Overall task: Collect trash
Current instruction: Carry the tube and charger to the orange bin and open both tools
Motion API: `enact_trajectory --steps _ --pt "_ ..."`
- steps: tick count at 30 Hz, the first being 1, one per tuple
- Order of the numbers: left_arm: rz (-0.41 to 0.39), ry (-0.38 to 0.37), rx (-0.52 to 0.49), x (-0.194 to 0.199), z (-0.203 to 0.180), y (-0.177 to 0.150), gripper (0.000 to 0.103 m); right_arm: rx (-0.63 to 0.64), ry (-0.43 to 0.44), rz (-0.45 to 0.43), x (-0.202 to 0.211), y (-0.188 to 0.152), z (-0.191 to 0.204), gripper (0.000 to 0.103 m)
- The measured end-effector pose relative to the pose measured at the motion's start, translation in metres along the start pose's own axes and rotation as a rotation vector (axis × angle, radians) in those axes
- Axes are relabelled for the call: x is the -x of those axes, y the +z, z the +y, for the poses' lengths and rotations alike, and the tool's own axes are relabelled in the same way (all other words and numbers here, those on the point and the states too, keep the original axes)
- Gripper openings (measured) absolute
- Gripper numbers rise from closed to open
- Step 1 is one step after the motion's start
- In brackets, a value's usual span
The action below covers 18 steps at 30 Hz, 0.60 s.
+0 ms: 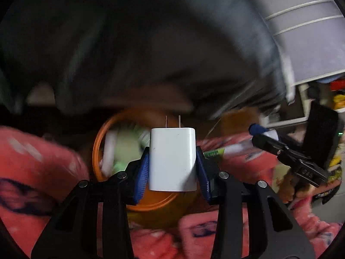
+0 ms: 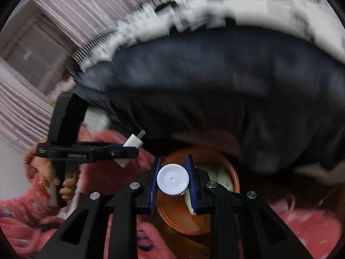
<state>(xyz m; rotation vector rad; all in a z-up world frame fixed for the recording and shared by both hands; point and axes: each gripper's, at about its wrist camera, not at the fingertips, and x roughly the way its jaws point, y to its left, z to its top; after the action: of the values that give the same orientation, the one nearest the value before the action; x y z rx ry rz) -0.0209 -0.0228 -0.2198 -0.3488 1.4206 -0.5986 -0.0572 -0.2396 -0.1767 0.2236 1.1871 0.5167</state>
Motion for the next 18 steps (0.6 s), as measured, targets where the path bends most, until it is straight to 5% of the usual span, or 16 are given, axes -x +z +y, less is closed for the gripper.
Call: enact_trajectory --steps 6,8,10,12,18 --pt "0.175 0.233 0.035 -0.088 0.021 0.000 0.039 -0.052 -0.112 0.187 -0.086 -0.025 -0.024 0.025" --pt "0.207 0.265 0.040 -0.101 0.027 0.000 0.042 -0.059 -0.153 0.226 -0.102 -0.030 -0.029 0.064" --pt "0.198 0.266 0.034 -0.102 0.026 0.003 0.061 -0.068 -0.151 0.214 -0.101 -0.031 -0.031 0.063" --pt "0.163 0.274 0.011 -0.099 0.022 0.003 0.069 -0.101 -0.140 0.189 -0.096 -0.029 -0.036 0.064" --pt "0.159 0.260 0.028 -0.096 0.025 -0.001 0.069 -0.192 -0.143 0.175 -0.095 -0.028 -0.053 0.064"
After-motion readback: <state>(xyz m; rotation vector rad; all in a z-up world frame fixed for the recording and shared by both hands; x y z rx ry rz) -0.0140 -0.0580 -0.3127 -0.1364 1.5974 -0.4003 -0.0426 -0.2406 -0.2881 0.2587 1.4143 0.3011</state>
